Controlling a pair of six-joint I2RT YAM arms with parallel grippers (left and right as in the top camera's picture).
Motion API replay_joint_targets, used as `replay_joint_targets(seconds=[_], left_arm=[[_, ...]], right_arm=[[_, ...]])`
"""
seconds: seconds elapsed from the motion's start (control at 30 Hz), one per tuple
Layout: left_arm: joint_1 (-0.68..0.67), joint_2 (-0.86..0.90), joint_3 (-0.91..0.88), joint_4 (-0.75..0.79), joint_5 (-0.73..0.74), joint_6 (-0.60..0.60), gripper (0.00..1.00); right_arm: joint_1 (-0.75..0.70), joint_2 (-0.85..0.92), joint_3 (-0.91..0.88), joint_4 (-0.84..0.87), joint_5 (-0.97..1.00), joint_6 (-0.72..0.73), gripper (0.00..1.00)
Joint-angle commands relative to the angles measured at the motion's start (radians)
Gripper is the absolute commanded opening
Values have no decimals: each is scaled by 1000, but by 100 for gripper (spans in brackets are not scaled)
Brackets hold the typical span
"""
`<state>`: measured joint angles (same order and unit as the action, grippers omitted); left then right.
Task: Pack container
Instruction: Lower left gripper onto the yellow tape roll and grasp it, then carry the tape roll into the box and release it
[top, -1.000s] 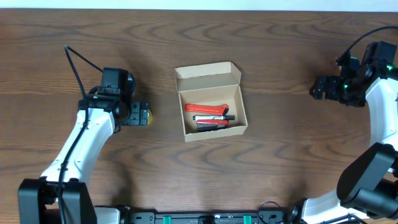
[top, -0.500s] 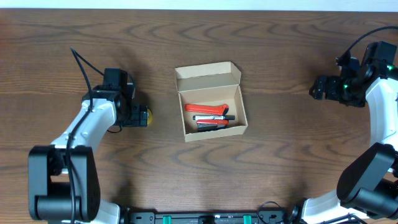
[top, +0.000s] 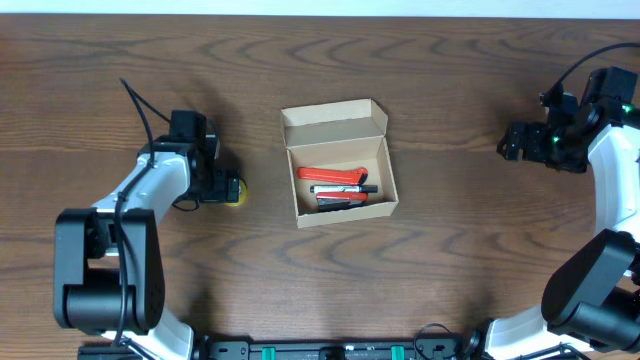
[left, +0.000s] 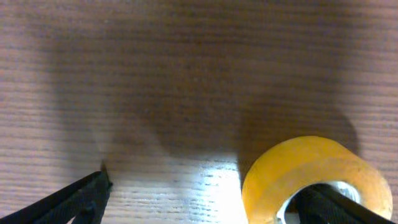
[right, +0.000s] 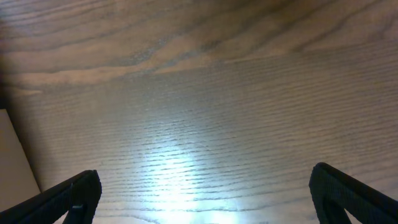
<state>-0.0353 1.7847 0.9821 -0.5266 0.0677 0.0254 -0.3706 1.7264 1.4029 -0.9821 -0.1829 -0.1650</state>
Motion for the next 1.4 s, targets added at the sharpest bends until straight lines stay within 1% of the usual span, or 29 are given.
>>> replay_joint_targets(seconds=[0.0, 0.07, 0.1, 0.13, 0.23, 0.3, 0.33, 0.37, 0.47, 0.6, 0.7, 0.77, 0.97, 1.03, 1.13, 1.2, 1.3, 1.33, 1.37], left_arm=[[5, 66, -18, -15, 17, -7, 96], [5, 66, -18, -16, 30, -6, 100], [5, 66, -18, -16, 32, -7, 88], [5, 66, -18, -16, 36, -7, 74], [5, 66, -18, -16, 38, -7, 47], [5, 66, -18, -21, 39, -7, 21], [5, 66, -18, -24, 41, -7, 12], [5, 66, -18, -26, 50, -7, 6], [5, 65, -18, -33, 64, -10, 6], [5, 62, -10, -51, 64, -41, 6], [2, 36, 16, -94, 97, -23, 6], [2, -2, 41, -122, 132, 2, 6], [-1, -189, 147, -175, 157, 4, 6], [-15, -253, 191, -183, 186, 42, 6], [-73, -319, 265, -218, 196, 134, 6], [-142, -342, 317, -252, 195, 231, 6], [-262, -345, 370, -290, 161, 338, 6], [-340, -345, 375, -287, 132, 400, 6], [-356, -345, 375, -286, 127, 412, 6]], right_arm=[[11, -23, -5, -2, 0, -8, 99], [11, -23, -5, -2, -1, -8, 99], [11, -23, -5, -2, -1, -8, 99], [11, -23, -5, -2, -1, -8, 99], [11, -23, -5, -2, -1, -8, 99], [11, -23, -5, -2, -1, -8, 99], [11, -23, -5, -2, -1, -8, 99], [11, -23, -5, -2, -1, -8, 99], [13, -23, -5, -3, -1, -8, 99], [12, -23, -5, -4, 0, -8, 99], [13, -23, -5, -4, -1, -8, 99], [12, -23, -5, -3, 0, -8, 99], [13, -23, -5, -4, -1, -8, 99], [12, -23, -5, -4, 0, -8, 99], [12, -23, -5, -3, 0, -8, 99], [12, -23, -5, -3, 0, -8, 99], [12, -23, -5, 1, 0, -8, 99], [12, -23, -5, 3, 0, -8, 99], [12, -23, -5, 3, 0, -9, 99]])
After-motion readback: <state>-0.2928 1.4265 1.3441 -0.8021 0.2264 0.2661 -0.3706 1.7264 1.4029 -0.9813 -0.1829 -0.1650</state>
